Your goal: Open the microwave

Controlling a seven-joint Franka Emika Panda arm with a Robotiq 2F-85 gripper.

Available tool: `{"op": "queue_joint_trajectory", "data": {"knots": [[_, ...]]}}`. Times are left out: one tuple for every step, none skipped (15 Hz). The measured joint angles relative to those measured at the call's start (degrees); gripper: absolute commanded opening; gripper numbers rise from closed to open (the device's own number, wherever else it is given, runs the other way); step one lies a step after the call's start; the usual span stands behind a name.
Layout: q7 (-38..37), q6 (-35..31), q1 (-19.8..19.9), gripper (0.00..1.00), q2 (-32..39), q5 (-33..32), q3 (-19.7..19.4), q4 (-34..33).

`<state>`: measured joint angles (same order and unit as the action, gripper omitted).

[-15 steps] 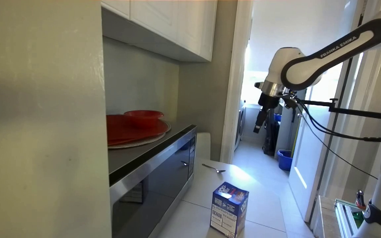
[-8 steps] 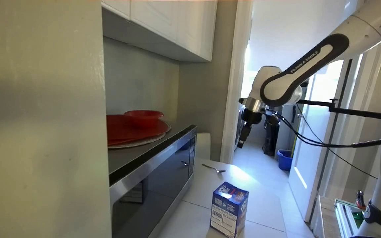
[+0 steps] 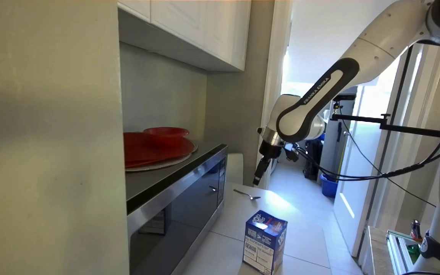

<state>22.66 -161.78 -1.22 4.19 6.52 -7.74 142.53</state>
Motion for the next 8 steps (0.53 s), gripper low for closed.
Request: {"op": "queue_joint_trajectory", "data": {"knots": [[-0.1, -0.7, 0.3, 1.0, 1.7, 0.5, 1.3, -0.8], [-0.3, -1.3, 0.7, 1.0, 3.3, 0.8, 2.5, -1.6], [-0.6, -1.8, 1.2, 1.0, 4.8, 0.8, 3.9, -2.4], [-0.9, -2.4, 1.6, 1.0, 6.2, 0.8, 5.1, -3.1], [-1.0, -2.8, 2.2, 1.0, 7.6, 0.8, 6.3, -3.8], [-1.1, -3.1, 2.6, 1.0, 8.6, 0.8, 7.2, -4.4], [-1.1, -3.2, 2.8, 1.0, 9.4, 0.8, 7.6, -4.9], [-1.1, -3.2, 3.0, 1.0, 9.9, 0.8, 7.8, -5.3]]}}
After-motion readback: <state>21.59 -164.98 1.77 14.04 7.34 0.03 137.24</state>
